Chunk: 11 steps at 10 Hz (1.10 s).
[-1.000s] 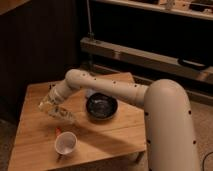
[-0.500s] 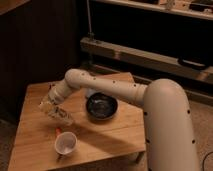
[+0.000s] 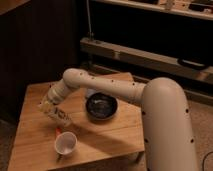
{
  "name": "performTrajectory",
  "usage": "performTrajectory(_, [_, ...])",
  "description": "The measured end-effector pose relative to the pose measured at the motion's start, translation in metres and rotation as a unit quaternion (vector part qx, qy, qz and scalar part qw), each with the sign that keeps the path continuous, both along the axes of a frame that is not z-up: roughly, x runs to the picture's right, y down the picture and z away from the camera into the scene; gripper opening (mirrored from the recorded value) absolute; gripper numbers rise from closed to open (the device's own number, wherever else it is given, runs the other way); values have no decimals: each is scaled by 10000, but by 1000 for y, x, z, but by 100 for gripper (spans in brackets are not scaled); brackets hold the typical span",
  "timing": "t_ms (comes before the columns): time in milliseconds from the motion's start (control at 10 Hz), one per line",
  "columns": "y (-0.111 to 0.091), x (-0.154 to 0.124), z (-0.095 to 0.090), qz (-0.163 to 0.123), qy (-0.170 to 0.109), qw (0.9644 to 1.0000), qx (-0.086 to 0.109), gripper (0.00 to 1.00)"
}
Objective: Stand the bottle upright
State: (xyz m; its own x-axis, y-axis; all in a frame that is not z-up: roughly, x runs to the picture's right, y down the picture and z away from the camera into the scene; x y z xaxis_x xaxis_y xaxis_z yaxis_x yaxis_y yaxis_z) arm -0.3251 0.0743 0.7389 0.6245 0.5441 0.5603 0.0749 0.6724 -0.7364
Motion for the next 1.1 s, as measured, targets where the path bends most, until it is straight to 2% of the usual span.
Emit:
performTrajectory(300, [-2,2,0,-12,50,10000,26,28])
performTrajectory(800, [-18,13,-9,-65,210,9996,176,28])
performTrajectory(1100, [-23,21,-11,-23,252,9995,194,28])
